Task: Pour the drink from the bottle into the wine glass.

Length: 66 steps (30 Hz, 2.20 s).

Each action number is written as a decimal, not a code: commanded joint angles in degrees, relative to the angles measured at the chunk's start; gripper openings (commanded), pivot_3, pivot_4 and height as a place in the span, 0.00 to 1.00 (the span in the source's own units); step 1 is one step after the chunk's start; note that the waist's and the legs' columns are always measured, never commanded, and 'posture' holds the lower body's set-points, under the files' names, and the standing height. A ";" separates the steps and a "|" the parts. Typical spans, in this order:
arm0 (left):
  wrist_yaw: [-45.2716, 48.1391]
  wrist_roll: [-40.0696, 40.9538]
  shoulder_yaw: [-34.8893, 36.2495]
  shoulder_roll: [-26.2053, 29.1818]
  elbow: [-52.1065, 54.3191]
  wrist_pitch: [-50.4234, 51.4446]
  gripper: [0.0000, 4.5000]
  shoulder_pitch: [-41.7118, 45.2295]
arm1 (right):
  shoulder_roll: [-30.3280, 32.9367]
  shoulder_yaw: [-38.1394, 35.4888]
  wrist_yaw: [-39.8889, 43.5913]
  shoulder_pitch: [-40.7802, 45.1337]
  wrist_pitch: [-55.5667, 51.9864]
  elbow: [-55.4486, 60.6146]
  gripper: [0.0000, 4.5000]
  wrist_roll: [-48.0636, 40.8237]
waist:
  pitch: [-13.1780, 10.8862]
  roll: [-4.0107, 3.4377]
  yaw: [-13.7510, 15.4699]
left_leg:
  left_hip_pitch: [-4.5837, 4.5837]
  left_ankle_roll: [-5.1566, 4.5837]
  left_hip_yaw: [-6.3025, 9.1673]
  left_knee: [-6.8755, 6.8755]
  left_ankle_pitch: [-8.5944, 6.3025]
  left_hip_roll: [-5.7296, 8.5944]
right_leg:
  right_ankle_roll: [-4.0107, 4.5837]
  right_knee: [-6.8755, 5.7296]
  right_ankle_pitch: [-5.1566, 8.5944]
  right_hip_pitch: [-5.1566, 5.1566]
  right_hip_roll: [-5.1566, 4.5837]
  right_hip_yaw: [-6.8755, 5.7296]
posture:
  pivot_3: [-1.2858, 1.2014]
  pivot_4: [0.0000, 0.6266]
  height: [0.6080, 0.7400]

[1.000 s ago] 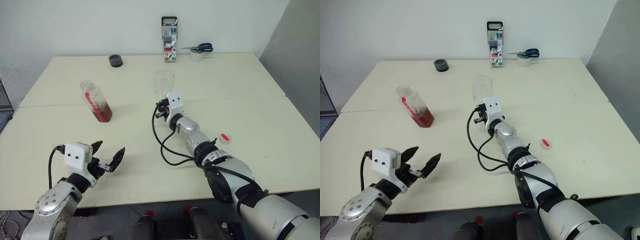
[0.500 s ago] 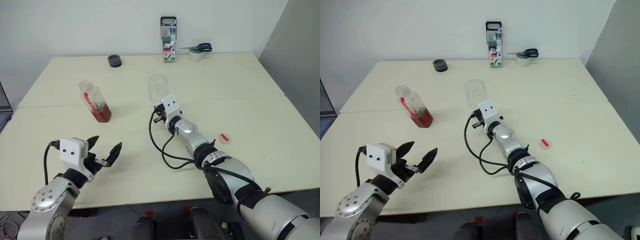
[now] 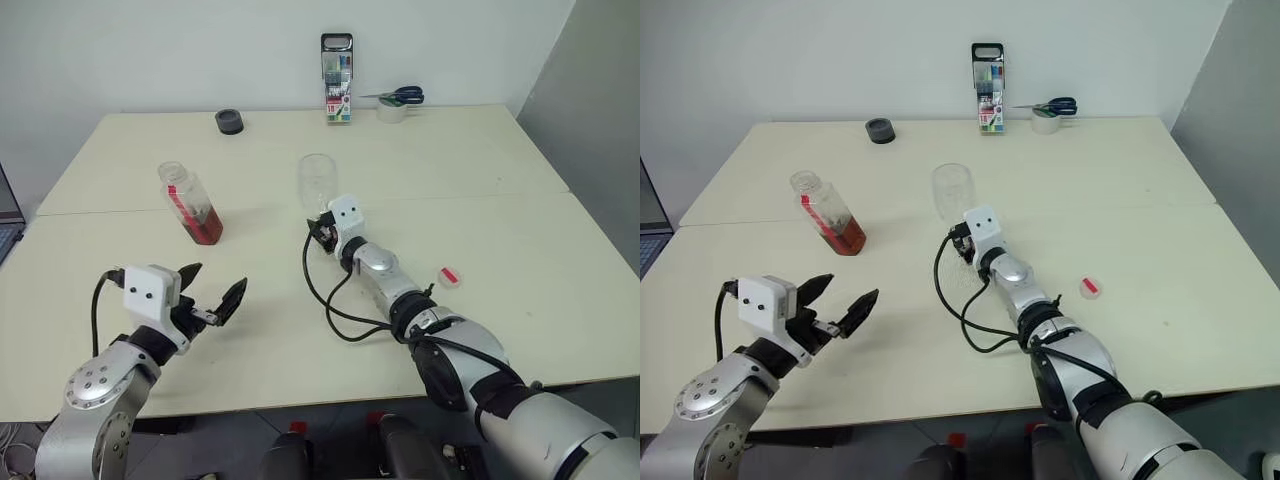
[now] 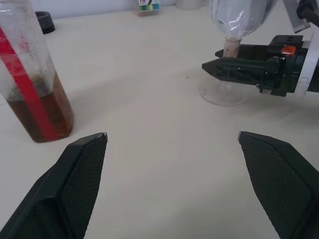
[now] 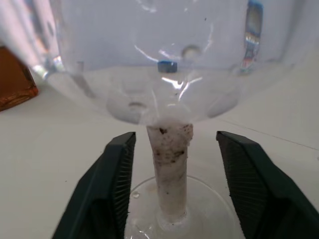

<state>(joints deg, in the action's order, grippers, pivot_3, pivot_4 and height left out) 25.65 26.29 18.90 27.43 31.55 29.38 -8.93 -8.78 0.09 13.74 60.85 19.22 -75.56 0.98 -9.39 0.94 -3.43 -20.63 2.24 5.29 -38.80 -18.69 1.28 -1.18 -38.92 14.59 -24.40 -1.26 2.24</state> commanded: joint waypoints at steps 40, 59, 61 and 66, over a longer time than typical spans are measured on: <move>-6.10 -10.56 0.21 0.06 -38.23 -17.23 1.00 28.57 | 34.41 2.48 20.11 -39.36 -66.53 114.40 1.00 -37.28 | 0.01 0.08 1.82 | -0.13 0.11 0.59 -0.02 0.05 0.04 | -0.04 0.31 0.02 0.25 -0.04 -0.50 | 0.52 0.24 1.00; -0.26 -14.13 -3.32 1.58 -69.03 -30.76 1.00 45.68 | 35.09 1.27 15.54 -37.10 -68.70 116.97 1.00 -42.73 | 0.01 0.09 1.81 | -0.21 0.12 0.75 -0.05 0.06 0.08 | -0.04 0.35 0.02 0.24 -0.10 -1.00 | 0.52 0.24 1.00; -0.52 -14.79 -3.60 1.55 -72.79 -32.88 1.00 47.61 | 35.32 1.05 14.83 -37.23 -68.88 117.00 1.00 -43.02 | 0.01 0.09 1.81 | -0.23 0.12 0.81 -0.05 0.06 0.08 | -0.03 0.35 0.02 0.24 -0.11 -1.08 | 0.52 0.24 1.00; -1.20 -15.60 -3.70 1.43 -80.66 -36.92 0.86 51.25 | 35.75 0.45 13.58 -37.64 -68.69 116.64 1.00 -43.38 | 0.01 0.10 1.80 | -0.25 0.12 0.85 -0.05 0.06 0.08 | -0.03 0.35 0.02 0.24 -0.12 -1.13 | 0.52 0.24 1.00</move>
<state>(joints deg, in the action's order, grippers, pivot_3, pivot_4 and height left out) 24.39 11.05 14.98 28.64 -48.37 -5.36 40.90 26.68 2.12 27.93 23.06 -49.93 39.16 -41.64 -9.38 1.04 -1.63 -20.89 2.36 6.14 -38.84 -18.63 1.36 -1.21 -38.57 14.61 -24.15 -1.39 1.10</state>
